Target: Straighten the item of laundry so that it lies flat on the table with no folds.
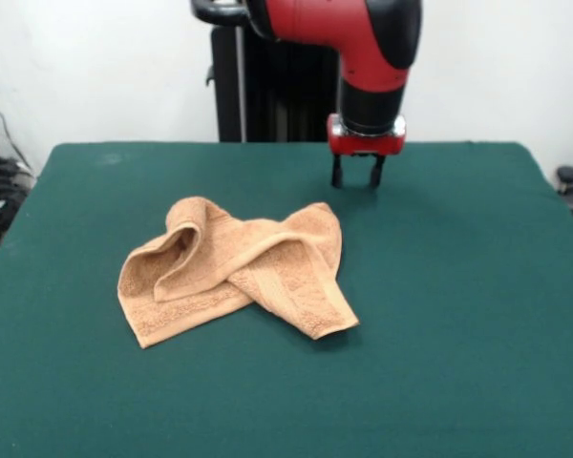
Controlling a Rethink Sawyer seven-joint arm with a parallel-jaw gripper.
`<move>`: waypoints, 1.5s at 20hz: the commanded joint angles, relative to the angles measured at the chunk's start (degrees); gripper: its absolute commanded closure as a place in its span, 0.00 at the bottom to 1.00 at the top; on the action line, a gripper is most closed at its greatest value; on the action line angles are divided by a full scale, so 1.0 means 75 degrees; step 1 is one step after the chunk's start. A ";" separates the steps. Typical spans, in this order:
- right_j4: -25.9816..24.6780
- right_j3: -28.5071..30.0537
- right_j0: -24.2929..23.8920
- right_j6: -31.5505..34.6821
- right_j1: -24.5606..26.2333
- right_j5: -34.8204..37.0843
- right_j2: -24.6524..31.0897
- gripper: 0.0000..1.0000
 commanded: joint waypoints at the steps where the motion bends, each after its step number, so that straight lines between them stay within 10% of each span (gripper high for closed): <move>1: -0.0547 0.0647 0.0154 0.2106 -0.0197 -0.2869 -0.0150 0.00; 16: 0.0200 0.1029 0.1416 0.1632 -0.3259 0.0680 -0.1299 0.00; 30: -0.0205 0.1498 -0.0071 0.1655 -0.2799 -0.0923 0.0129 0.00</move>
